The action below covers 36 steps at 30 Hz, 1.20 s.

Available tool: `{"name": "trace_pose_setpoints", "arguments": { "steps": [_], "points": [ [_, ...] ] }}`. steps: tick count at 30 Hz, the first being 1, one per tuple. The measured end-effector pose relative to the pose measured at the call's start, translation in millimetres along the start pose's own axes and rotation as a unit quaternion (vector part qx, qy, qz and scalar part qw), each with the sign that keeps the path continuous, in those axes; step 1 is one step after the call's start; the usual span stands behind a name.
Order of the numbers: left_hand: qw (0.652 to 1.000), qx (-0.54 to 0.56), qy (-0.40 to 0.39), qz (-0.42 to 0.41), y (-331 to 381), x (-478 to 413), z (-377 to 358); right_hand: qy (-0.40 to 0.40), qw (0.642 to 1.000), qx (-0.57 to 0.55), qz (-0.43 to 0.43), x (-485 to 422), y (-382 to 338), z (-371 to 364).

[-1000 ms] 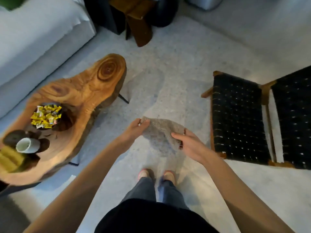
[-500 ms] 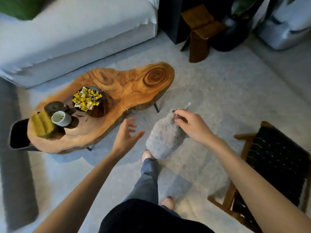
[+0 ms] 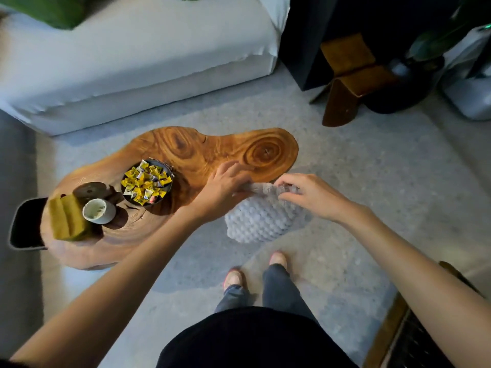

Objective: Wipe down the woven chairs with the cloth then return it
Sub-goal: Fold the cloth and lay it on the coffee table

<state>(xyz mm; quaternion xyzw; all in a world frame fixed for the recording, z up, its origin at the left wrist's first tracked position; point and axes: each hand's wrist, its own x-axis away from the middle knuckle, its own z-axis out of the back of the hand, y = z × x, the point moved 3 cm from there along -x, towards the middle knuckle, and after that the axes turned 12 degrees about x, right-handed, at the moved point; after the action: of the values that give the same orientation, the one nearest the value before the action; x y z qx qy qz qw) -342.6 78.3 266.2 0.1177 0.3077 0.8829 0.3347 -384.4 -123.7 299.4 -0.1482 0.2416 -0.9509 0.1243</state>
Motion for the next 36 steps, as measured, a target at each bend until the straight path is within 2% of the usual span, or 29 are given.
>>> {"name": "trace_pose_setpoints", "arguments": {
  "steps": [2, 5, 7, 11, 14, 20, 23, 31, 36],
  "points": [
    [0.999, 0.034, 0.016, 0.033, -14.5, -9.3, 9.0, -0.025, 1.0, 0.011, -0.015, -22.2, 19.5, 1.8],
    [0.996, 0.048, 0.055, 0.058, -34.3, -25.5, 21.0, -0.107, 0.987, 0.12, -0.003, -61.3, 51.5, -5.3],
    [0.992, 0.054, 0.064, 0.099, -52.7, -37.2, 28.8, -0.108, 0.982, 0.156, -0.016, -88.5, 71.7, -1.4],
    [0.983, 0.043, 0.094, 0.15, -88.3, -58.7, 44.1, -0.016, 0.986, 0.165, -0.007, -143.4, 100.9, 23.2],
    [0.968, 0.034, 0.157, 0.195, -107.9, -76.1, 54.1, 0.037, 0.983, 0.176, 0.028, -189.9, 109.2, 34.3],
    [0.947, 0.01, 0.234, 0.221, -139.5, -97.5, 47.7, 0.114, 0.984, 0.125, 0.055, -247.7, 114.8, 31.8],
    [0.943, 0.006, 0.227, 0.244, -159.5, -96.2, 32.7, 0.109, 0.983, 0.125, 0.076, -252.3, 118.9, 8.9],
    [0.946, 0.048, 0.139, 0.29, -228.7, -83.0, -47.3, -0.008, 0.993, 0.12, 0.017, -259.8, 164.4, -96.4],
    [0.936, 0.107, 0.079, 0.325, -276.9, -65.1, -107.5, -0.108, 0.983, 0.143, -0.026, -266.1, 195.8, -167.4]
  ]
}}
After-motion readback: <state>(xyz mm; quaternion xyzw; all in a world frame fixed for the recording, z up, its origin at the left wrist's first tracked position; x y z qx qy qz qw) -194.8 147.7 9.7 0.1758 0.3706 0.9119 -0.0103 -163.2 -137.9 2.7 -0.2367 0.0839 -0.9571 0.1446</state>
